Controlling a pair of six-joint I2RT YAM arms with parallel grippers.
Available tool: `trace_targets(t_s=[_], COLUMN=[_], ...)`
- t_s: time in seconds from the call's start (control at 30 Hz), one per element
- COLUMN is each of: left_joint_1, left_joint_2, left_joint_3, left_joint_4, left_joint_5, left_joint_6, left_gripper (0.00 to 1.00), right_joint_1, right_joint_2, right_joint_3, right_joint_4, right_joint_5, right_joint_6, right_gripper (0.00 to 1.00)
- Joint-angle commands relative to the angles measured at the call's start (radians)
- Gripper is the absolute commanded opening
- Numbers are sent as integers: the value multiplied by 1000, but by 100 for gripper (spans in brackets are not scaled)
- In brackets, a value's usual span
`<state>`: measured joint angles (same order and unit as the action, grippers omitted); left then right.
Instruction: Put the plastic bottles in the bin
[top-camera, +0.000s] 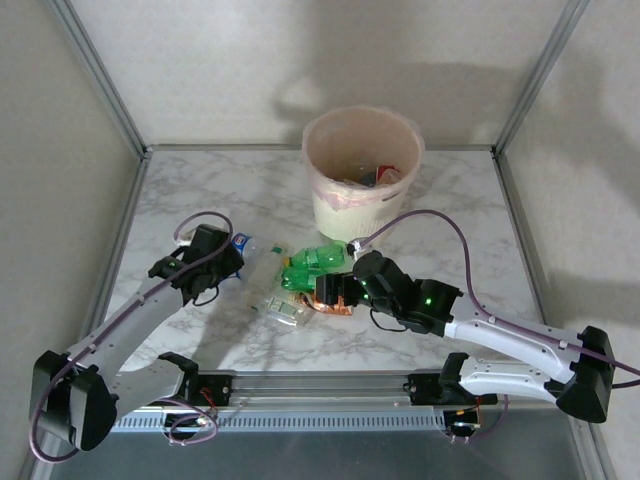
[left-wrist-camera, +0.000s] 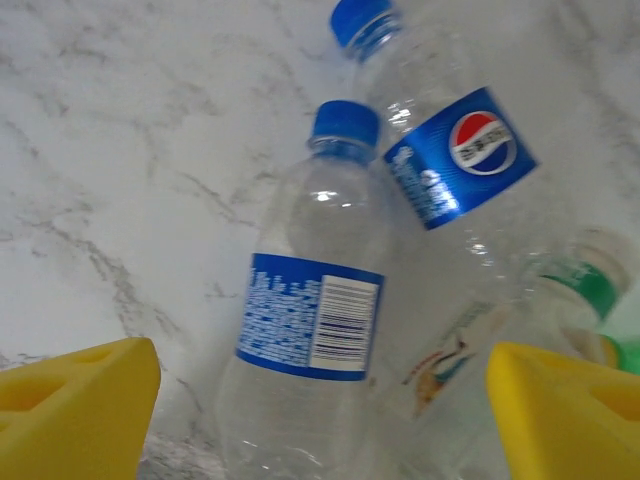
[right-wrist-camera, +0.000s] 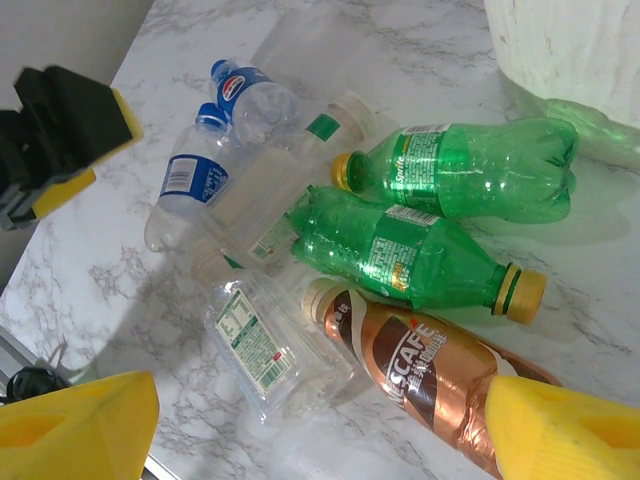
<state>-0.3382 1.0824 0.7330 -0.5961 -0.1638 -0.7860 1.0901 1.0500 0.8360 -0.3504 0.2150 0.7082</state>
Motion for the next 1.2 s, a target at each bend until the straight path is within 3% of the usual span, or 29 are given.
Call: trace_targets(t_s=[0.0, 0.7, 1.17], left_joint_1=[29, 79, 103], left_joint_2=[38, 320, 269], left_joint_3=[-28, -82, -87], left_joint_4=[49, 268, 243], left_joint_5=[19, 61, 61], left_joint_6=[10, 37, 38], left_gripper=[84, 84, 63], right_joint_1=[10, 14, 15], right_joint_2=[8, 21, 40], right_joint_3=[29, 38, 68], right_joint_4=[21, 15, 14], right_joint_5=[20, 20, 13], right_joint_6=[10, 10, 9], right_gripper=[85, 86, 86])
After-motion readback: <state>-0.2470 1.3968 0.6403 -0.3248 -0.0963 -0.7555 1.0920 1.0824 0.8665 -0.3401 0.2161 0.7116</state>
